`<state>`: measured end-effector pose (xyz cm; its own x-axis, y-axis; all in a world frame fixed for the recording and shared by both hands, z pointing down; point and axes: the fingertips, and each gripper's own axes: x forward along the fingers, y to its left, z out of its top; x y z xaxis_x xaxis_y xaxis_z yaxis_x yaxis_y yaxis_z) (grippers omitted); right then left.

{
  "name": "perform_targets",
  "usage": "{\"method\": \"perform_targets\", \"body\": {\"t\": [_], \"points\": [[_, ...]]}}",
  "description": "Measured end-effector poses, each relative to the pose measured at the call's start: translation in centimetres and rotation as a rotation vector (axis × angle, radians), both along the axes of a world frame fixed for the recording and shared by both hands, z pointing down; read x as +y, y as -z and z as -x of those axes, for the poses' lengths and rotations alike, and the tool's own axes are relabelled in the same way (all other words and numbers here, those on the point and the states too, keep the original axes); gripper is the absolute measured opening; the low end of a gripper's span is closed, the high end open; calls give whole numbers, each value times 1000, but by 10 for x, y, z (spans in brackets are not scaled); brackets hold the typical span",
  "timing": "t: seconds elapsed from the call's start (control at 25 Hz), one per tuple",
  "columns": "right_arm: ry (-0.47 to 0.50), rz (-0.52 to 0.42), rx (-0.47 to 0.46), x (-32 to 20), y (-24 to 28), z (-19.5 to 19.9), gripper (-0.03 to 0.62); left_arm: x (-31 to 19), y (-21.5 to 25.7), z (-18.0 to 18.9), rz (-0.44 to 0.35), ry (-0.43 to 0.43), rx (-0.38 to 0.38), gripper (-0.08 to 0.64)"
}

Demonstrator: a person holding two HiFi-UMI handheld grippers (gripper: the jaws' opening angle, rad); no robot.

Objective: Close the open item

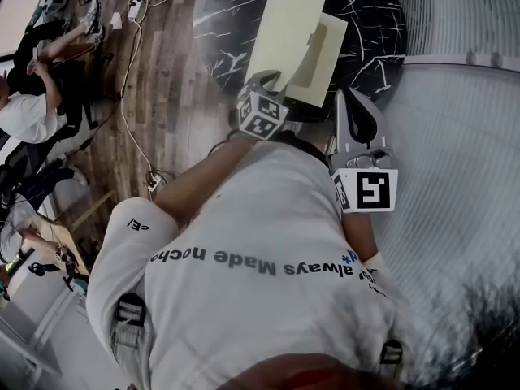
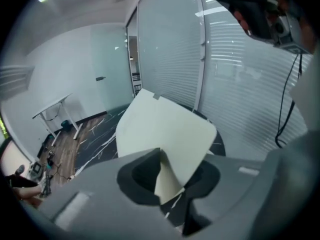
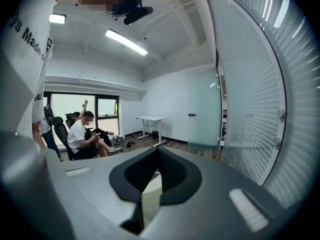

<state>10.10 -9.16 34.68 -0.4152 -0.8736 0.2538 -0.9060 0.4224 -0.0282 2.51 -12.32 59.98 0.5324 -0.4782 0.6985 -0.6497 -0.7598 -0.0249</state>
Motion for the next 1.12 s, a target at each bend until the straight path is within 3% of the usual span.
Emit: {"method": "perform_targets", "body": {"t": [0.2,0.52,1.12], "points": [[-28,16,3,7,-4,-12,2,14,-28,-34,76,-72,-18,87],[-63,43,9,14,-16,-30,2,21,-63,-67,110,-138,-67,89],[-99,73,13,18,-26,-40,2,36,-115,-85,123,-263,-242,121]]}}
